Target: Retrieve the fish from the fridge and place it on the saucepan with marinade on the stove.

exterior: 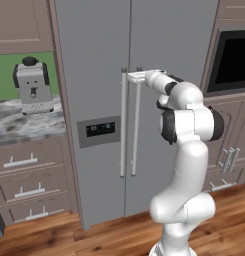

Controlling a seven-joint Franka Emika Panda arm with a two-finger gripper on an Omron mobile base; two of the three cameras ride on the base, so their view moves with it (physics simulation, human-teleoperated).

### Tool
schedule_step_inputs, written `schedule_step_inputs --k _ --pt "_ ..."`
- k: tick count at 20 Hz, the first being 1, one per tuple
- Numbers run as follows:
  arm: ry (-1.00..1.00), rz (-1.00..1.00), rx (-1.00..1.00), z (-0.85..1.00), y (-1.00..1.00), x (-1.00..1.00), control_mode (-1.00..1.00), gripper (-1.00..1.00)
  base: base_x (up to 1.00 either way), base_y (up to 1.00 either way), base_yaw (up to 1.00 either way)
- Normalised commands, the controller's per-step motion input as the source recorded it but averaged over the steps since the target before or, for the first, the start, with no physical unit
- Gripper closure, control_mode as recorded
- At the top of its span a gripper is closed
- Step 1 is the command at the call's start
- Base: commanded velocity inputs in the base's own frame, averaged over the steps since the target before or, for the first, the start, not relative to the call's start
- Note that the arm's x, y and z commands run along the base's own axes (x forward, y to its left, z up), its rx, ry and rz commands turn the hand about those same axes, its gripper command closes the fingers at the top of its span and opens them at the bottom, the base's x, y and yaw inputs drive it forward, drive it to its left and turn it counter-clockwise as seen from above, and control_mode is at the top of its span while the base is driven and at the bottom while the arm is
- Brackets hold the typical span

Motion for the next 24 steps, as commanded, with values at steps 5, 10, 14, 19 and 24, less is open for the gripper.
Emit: schedule_step_inputs --k 5,10,14,19,24 --pt "0.0 0.0 0.0 0.0 -0.54 -0.36 -1.0 1.0 0.0 0.0 0.0" --pt "0.0 0.0 0.0 0.02 -0.74 -0.33 -1.0 1.0 0.0 0.0 0.0" --pt "0.0 0.0 0.0 0.03 -0.92 -0.36 -1.0 1.0 0.0 0.0 0.0" --pt "0.0 0.0 0.0 0.06 -0.94 -0.38 -1.0 1.0 0.0 0.0 0.0" --pt "0.02 0.0 0.0 0.1 -0.94 -0.39 -1.0 1.0 0.0 0.0 0.0"
